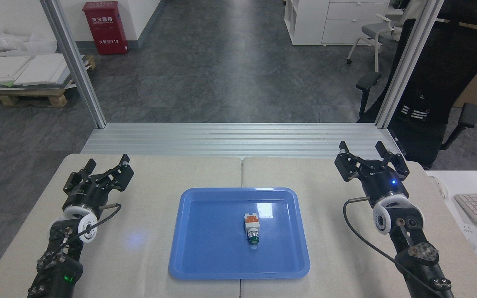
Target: Pick up switch part and place in tray
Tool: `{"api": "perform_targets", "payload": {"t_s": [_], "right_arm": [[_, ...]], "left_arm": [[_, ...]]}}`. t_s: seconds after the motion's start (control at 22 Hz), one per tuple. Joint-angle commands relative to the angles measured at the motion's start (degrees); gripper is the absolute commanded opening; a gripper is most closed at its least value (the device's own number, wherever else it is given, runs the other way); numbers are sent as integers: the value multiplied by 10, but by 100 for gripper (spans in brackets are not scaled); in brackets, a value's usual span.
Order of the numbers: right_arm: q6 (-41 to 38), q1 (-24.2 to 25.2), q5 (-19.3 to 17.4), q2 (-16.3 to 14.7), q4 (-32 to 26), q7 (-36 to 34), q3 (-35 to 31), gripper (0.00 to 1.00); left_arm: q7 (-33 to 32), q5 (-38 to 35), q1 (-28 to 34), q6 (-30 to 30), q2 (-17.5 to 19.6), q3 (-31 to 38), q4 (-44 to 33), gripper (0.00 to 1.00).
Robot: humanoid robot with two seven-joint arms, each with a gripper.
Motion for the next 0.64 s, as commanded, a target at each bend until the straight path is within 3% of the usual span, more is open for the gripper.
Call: {"api": "perform_targets", "payload": {"t_s": [0.0, 0.59], "right_arm": [[-13, 33, -45, -32, 4, -19, -6, 97], [-13, 41, -57, -23, 2, -24, -4, 99]], "left_arm": [[0, 0, 0, 0, 0, 0, 0, 100], [0, 0, 0, 0, 0, 0, 0, 100]]}}
